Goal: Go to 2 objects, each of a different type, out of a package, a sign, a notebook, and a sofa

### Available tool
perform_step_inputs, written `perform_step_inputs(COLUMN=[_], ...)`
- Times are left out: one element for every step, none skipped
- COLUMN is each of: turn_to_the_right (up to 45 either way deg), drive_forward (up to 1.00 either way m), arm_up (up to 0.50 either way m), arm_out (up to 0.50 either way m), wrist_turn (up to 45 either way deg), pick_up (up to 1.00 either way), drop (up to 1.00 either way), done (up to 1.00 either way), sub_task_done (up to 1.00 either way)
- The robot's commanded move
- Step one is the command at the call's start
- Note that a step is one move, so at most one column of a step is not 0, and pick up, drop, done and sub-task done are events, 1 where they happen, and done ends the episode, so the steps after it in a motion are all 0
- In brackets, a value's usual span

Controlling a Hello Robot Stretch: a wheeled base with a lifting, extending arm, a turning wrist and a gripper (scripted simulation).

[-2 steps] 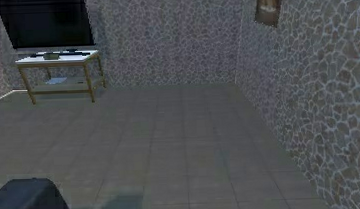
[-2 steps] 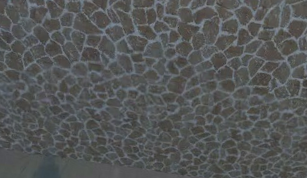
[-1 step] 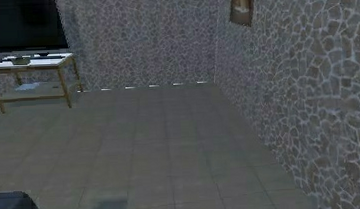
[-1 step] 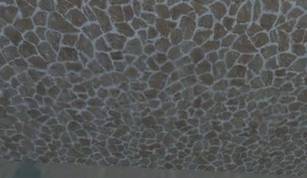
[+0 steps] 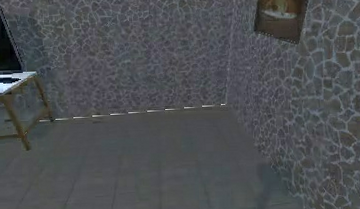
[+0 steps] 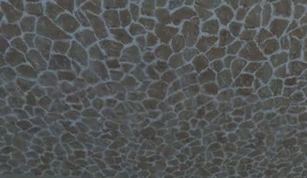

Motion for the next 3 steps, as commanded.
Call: perform_step_inputs(turn_to_the_right=[27.0,0.0,-45.0], drive_forward=[0.00,0.05,0.00], arm_up=[0.00,0.00,0.00], arm_out=[0.00,0.00,0.00], wrist_turn=[0.0,0.0,0.0], pick_up=[0.00,0.00,0.00], drop=[0.00,0.00,0.00], done=[0.00,0.00,0.00], sub_task_done=[0.00,0.00,0.00])
